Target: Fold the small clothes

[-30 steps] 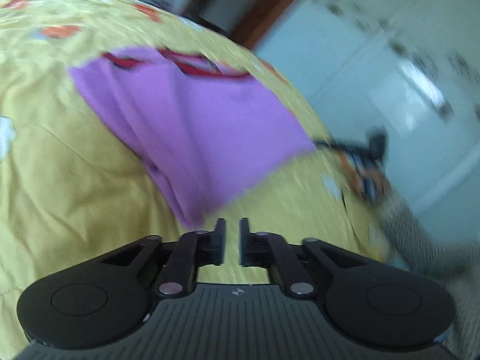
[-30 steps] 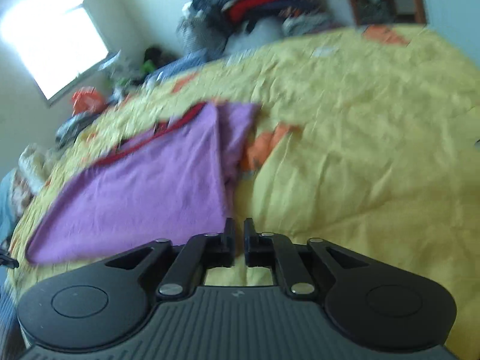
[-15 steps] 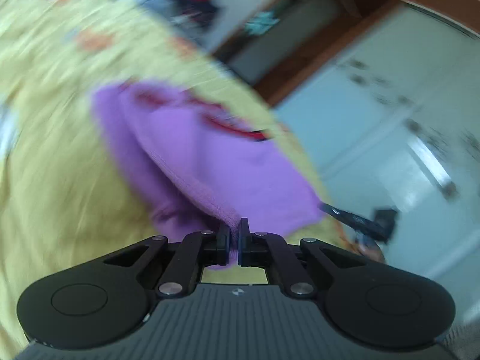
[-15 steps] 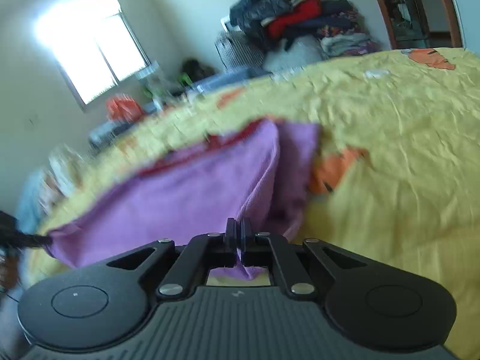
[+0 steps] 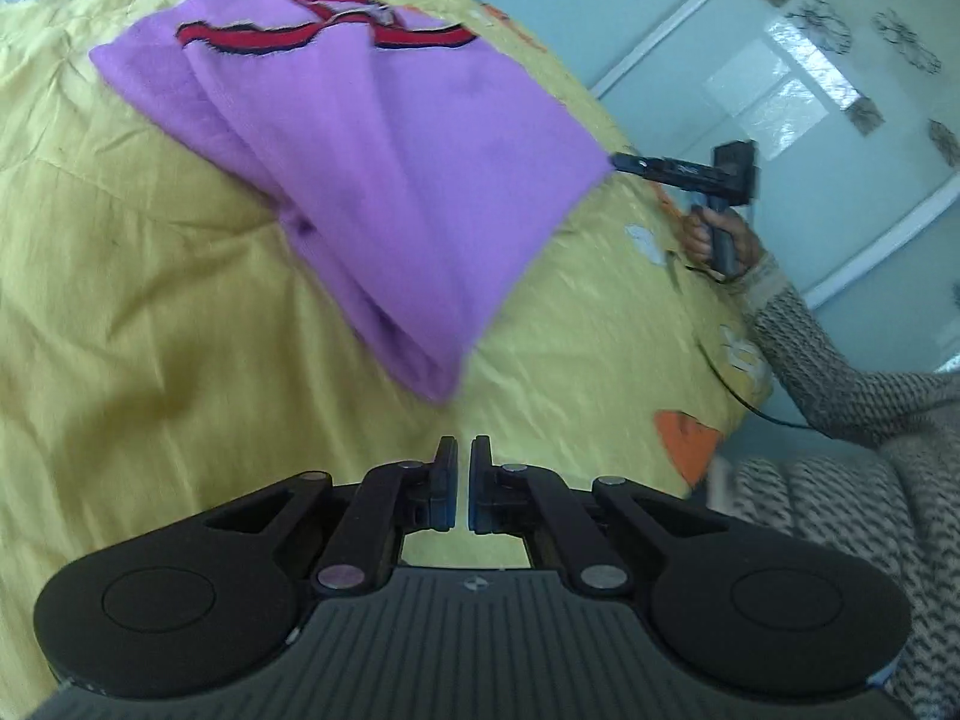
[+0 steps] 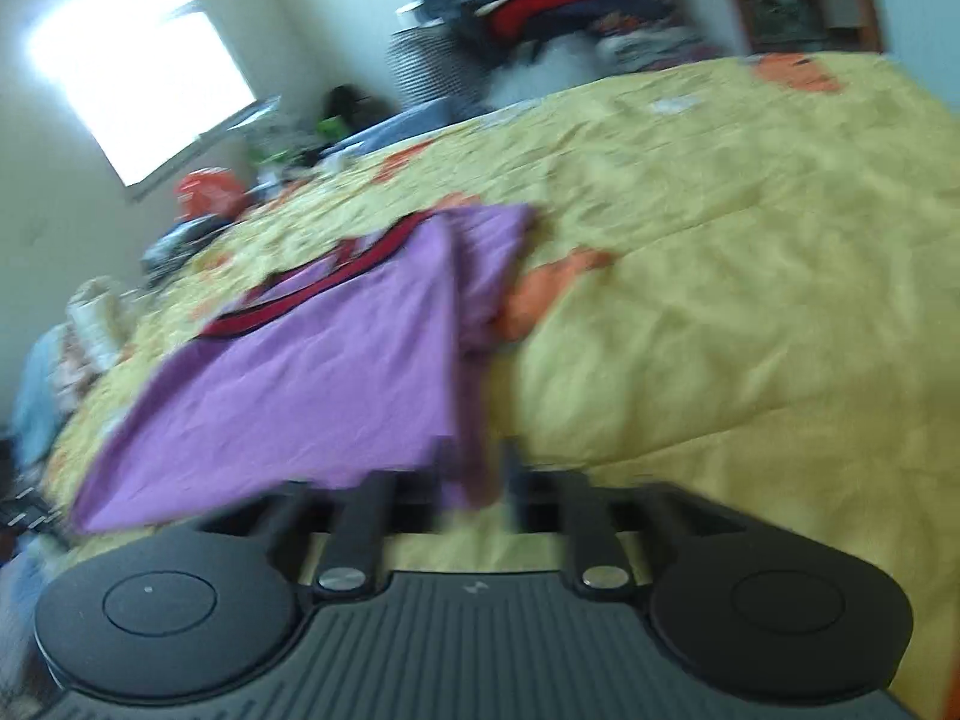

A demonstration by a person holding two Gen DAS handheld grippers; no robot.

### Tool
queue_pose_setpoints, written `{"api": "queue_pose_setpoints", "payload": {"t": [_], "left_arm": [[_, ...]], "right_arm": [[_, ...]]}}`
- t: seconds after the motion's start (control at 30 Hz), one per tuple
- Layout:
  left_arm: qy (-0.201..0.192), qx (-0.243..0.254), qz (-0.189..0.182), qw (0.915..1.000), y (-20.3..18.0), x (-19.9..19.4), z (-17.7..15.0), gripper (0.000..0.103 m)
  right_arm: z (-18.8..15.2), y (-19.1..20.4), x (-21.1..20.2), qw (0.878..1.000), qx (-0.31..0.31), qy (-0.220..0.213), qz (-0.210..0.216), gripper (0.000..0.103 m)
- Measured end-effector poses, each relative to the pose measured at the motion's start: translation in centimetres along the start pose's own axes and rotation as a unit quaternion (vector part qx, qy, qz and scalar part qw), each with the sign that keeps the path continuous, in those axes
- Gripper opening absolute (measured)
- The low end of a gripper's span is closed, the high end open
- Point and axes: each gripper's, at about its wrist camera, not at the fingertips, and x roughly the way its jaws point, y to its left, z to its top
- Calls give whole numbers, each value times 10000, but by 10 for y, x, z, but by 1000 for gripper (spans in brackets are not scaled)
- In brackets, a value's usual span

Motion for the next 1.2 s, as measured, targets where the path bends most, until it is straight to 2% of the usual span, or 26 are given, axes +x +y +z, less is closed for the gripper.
{"api": "queue_pose_setpoints", "payload": {"t": [0.03,0.07,0.1,0.13,0.2,0.23,0.27,0.3,0.33,0.37,0.4,0.57,0.63,0.7,0.73,0.77,0.8,0.83,0.87,0.9,0.93,0.97,1.0,1.03,1.13,1.2], "left_arm": [[-163,11,80,9998,-4,-4,-1,1],[-365,-78,168,9992,-3,-9,0,4],[-576,-210,197,9979,0,-10,4,17],[-846,-322,255,9956,-1,-12,4,39],[-1264,-619,387,9893,0,-10,9,61],[-1335,-730,450,9873,2,-5,14,60],[-1310,-920,639,9850,5,3,18,53],[-1190,-1055,752,9844,8,12,22,31],[-1036,-1205,852,9836,12,19,24,10],[-910,-1358,939,9821,16,26,23,5],[-960,-1386,830,9822,18,27,20,4],[-945,-1408,948,9810,14,15,15,3],[-883,-1471,1099,9790,21,9,9,4],[-989,-1715,1158,9733,33,-2,-1,4],[-1026,-1712,1246,9719,33,-6,-4,1],[-1067,-1695,1442,9691,32,-14,-6,0],[-1085,-1689,1690,9650,30,-21,-6,0],[-1197,-1681,1890,9600,27,-31,-3,0],[-1414,-1652,1945,9565,24,-41,3,0],[-1677,-1658,1905,9529,22,-48,13,0],[-1910,-1699,1869,9485,23,-52,25,11],[-2060,-1741,1856,9449,26,-51,40,19],[-2195,-1697,1858,9426,30,-47,56,36],[-2234,-1635,1913,9417,35,-38,73,45],[-2090,-1741,2311,9341,62,-5,119,45],[-1917,-1894,2456,9312,79,15,138,45]], "right_arm": [[2,0,-2,10000,-47,-49,1,87],[2,0,-4,9998,-101,-195,34,89],[3,1,-6,9995,-96,-308,39,89],[6,3,-4,9994,-97,-296,117,89],[7,12,5,9991,-252,-279,186,89],[7,18,12,9989,-388,-214,132,89],[7,22,19,9986,-495,-118,111,88],[6,26,27,9983,-558,-13,163,80],[4,29,33,9979,-594,89,234,42],[2,32,39,9976,-603,260,203,19],[-1,34,39,9975,-646,270,17,11],[-4,48,17,9958,-881,-116,-238,5],[-6,46,14,9950,-915,-64,-390,2],[-12,32,20,9950,-813,143,-559,2],[-14,27,18,9957,-765,102,-503,2],[-12,26,17,9961,-730,139,-479,4],[-8,27,14,9957,-745,150,-528,16],[-1,29,10,9944,-775,54,-721,41],[5,34,6,9920,-848,-110,-933,58],[13,41,2,9903,-976,-314,-932,86],[20,47,1,9894,-1112,-580,-728,94],[28,54,3,9882,-1210,-775,-521,94],[38,59,11,9879,-1264,-814,-388,94],[48,64,23,9878,-1270,-825,-368,94],[75,70,64,9888,-1314,-690,-176,94],[86,71,88,9898,-1279,-557,-288,94]]}}
